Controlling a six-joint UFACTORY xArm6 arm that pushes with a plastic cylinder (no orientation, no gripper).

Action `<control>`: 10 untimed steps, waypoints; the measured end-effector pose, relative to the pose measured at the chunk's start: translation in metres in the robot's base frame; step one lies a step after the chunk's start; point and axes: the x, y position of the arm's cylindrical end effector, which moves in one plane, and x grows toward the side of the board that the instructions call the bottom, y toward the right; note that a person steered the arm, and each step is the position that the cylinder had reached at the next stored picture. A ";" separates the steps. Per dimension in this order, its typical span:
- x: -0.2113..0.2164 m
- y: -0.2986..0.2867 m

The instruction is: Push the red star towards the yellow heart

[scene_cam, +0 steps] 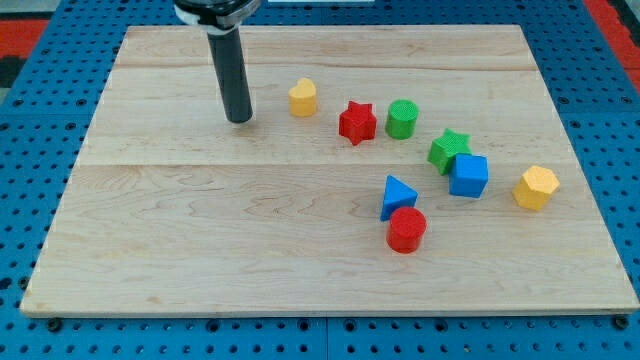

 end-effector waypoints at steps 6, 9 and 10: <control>0.040 0.155; -0.012 0.058; 0.051 0.082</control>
